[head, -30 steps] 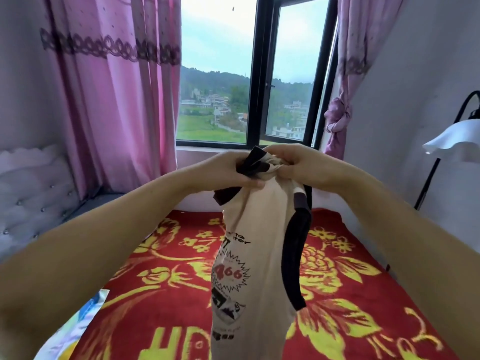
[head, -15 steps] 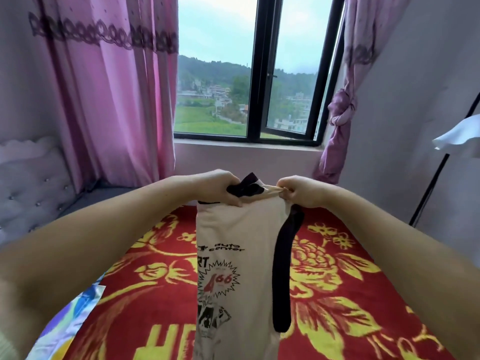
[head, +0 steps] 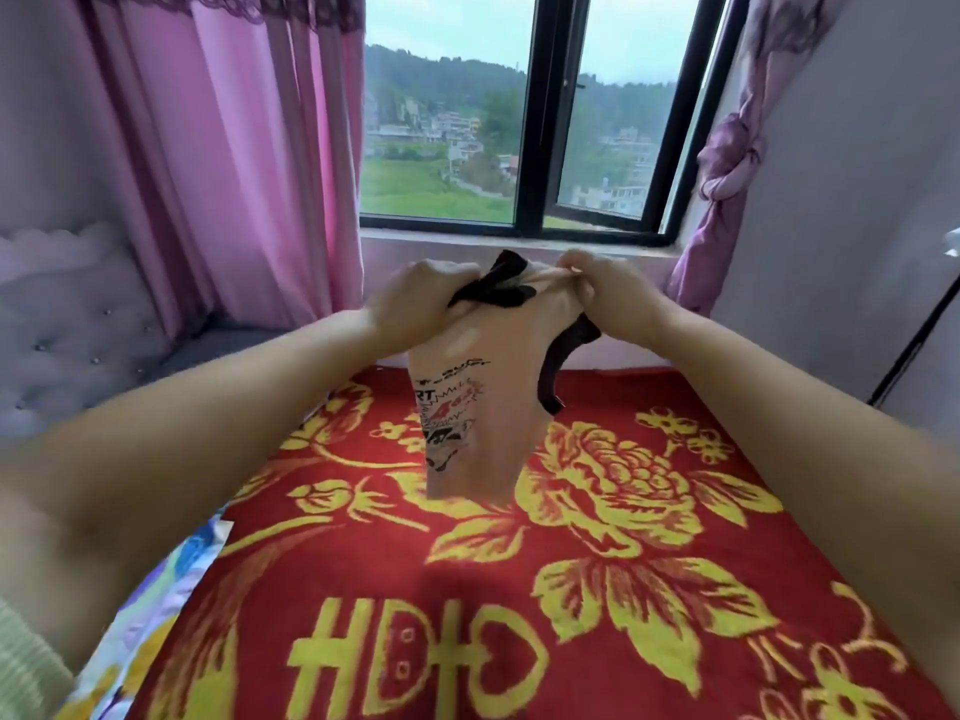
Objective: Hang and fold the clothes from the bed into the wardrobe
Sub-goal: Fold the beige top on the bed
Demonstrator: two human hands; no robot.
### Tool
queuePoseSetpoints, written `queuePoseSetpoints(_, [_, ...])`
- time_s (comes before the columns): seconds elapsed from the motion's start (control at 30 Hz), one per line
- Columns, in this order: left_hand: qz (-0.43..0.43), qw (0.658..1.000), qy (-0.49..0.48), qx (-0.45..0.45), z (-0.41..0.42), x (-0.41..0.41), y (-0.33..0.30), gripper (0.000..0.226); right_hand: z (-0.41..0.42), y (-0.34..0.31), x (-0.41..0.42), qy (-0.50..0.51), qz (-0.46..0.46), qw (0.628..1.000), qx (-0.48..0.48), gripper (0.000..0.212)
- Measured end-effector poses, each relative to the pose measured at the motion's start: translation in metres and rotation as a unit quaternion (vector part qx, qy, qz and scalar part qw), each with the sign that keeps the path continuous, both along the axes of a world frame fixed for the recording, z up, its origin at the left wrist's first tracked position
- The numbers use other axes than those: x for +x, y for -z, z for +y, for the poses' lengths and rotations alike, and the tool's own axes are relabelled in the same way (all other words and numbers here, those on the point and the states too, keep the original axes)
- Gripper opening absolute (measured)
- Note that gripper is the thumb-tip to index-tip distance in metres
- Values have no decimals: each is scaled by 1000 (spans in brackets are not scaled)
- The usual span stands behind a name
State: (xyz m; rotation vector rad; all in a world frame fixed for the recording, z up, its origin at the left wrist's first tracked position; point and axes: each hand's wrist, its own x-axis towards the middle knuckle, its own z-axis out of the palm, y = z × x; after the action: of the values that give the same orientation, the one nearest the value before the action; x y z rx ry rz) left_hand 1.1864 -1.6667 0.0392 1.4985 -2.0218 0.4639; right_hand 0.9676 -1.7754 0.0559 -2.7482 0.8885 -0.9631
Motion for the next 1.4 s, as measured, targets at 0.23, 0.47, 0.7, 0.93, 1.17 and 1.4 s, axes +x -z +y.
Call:
queuePoseSetpoints(0.23, [-33, 980, 98, 170, 85, -47, 227, 30, 71, 209, -54, -71, 288, 929, 221, 18])
queuePoseSetpoints(0.47, [-191, 893, 146, 380, 198, -114, 511, 19, 189, 489, -106, -194, 514, 789, 276, 24])
queuePoseSetpoints(0.7, [-112, 830, 168, 519, 242, -135, 602, 20, 237, 595, -127, -228, 532, 736, 351, 30])
queuePoseSetpoints(0.93, [184, 750, -11, 635, 226, -116, 606, 48, 185, 594, -108, -158, 425, 744, 491, 29])
queuePoseSetpoints(1.17, [608, 572, -364, 414, 144, -65, 623, 29, 97, 620, -57, 272, 76, 752, 596, 62])
queuePoseSetpoints(1.4, [448, 663, -452, 395, 131, -78, 649, 16, 88, 649, -63, 327, 90, 808, 481, 20])
